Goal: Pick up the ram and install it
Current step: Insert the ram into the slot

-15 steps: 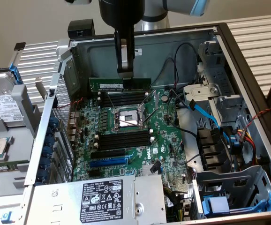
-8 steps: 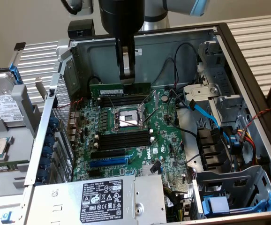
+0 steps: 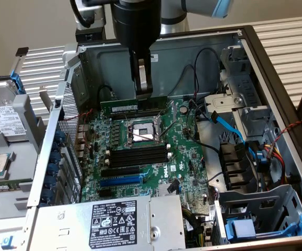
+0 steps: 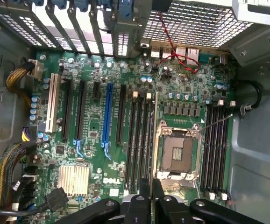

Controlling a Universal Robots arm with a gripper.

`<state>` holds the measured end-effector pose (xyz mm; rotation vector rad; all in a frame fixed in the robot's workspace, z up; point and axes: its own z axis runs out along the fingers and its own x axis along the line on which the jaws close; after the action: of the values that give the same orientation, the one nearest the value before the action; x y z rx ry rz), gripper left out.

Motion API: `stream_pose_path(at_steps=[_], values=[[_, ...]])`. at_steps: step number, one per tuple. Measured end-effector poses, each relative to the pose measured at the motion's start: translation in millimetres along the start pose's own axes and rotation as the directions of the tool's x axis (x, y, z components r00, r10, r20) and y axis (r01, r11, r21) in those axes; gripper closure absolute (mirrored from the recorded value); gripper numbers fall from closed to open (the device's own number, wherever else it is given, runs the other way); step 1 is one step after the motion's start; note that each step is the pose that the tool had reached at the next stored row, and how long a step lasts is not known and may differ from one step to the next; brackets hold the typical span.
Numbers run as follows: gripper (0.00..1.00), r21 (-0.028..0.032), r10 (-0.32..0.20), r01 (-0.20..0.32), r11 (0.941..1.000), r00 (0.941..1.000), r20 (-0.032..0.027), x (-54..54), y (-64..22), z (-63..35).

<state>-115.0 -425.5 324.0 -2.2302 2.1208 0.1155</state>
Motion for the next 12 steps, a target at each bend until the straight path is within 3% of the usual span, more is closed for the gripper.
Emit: stream_pose_path(at_steps=[3,4,8,9,12], values=[[0.86,-0.0001,0.000,0.000,1.0000,1.0000,-0.0032,-0.4,-0.1,4.5],[0.86,-0.0010,0.000,0.000,1.0000,1.0000,-0.0089,-0.5,-0.1,5.0],[0.86,-0.0040,-0.001,0.000,1.0000,0.9991,-0.0424,-3.1,-0.3,7.8],[0.86,-0.0042,-0.001,0.000,1.0000,0.9989,-0.0460,-3.9,-0.3,8.7],[0.86,-0.0042,-0.001,0.001,1.0000,0.9990,-0.0458,-3.8,-0.3,9.8]])
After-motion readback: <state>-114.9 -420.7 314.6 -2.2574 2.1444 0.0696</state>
